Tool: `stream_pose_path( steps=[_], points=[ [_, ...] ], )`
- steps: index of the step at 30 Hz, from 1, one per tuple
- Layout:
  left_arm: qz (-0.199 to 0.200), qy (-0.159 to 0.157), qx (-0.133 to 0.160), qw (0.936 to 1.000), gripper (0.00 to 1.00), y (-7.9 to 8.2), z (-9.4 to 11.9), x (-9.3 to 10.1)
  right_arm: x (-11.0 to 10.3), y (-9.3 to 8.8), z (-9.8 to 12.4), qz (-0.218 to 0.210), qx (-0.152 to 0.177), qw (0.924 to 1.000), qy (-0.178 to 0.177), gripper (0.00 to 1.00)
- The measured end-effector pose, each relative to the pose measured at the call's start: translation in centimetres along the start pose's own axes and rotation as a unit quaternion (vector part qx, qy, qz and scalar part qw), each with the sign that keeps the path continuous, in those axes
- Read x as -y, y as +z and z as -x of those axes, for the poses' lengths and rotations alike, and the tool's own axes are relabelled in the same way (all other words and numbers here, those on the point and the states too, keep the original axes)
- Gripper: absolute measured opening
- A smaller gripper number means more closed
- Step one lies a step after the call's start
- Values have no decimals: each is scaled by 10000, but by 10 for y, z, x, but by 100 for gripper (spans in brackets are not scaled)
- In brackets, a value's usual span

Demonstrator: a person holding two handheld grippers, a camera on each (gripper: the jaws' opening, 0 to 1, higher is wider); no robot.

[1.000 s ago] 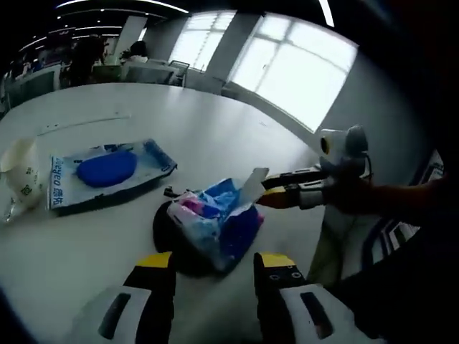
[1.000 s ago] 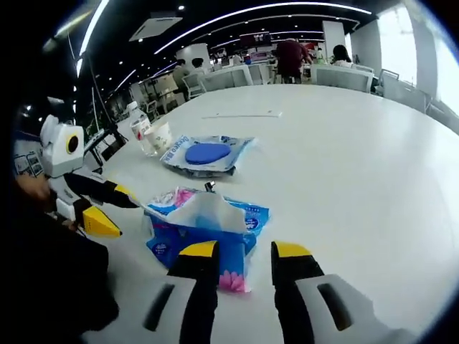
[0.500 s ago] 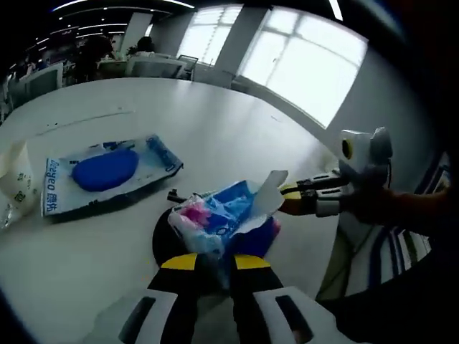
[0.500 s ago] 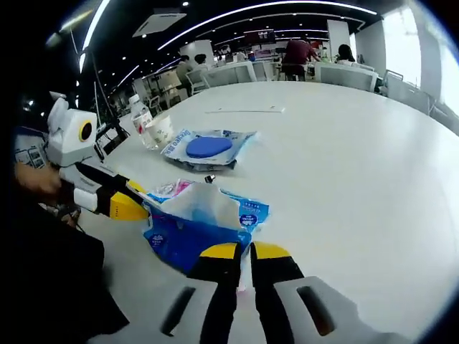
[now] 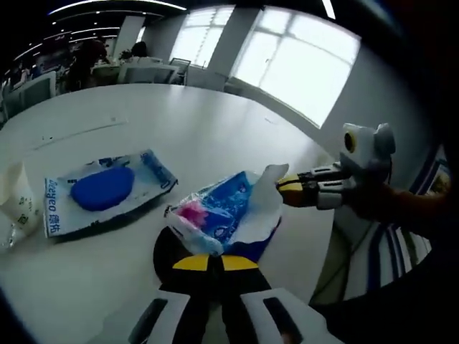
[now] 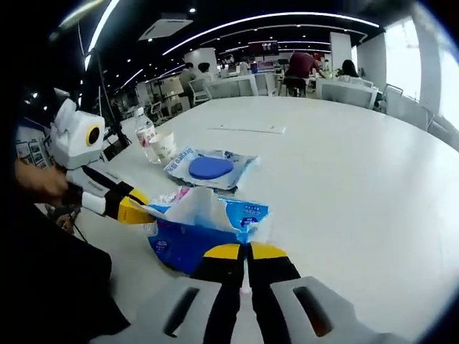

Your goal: Arrange the tabletop items into an orderly group along one side of the table until the central work area is clear of visible clutter.

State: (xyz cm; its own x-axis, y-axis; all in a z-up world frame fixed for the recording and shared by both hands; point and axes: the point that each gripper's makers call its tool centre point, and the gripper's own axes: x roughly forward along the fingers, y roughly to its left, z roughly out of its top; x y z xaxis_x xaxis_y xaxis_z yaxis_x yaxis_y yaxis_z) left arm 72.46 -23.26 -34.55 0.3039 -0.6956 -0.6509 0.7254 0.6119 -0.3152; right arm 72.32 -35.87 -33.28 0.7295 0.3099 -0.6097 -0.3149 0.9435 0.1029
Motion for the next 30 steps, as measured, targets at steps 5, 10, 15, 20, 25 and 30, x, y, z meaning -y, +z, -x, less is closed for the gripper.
stream_pose_path(
  steps=[5, 10, 15, 20, 25, 30],
  points=[
    [-105, -39, 78, 9999, 0, 15, 0, -3, 5, 22, 2, 181, 134, 9997, -130, 0],
    [-201, -25, 129, 9997, 0, 32, -2, -10, 12, 33, 0, 238, 200, 9993, -199, 0],
    [-295, -42, 153, 9994, 0, 44, -7, -15, 21, 42, -3, 276, 238, 9990, -258, 0],
    [-329, -108, 180, 9992, 0, 60, -15, -17, 35, 51, -8, 247, 273, 9988, -326, 0],
    [-419, -142, 188, 9988, 0, 77, -22, -20, 48, 60, -15, 261, 260, 9987, -348, 0],
    [-469, -156, 157, 9987, 0, 89, -31, -26, 58, 64, -22, 268, 239, 9987, -362, 0]
  ],
)
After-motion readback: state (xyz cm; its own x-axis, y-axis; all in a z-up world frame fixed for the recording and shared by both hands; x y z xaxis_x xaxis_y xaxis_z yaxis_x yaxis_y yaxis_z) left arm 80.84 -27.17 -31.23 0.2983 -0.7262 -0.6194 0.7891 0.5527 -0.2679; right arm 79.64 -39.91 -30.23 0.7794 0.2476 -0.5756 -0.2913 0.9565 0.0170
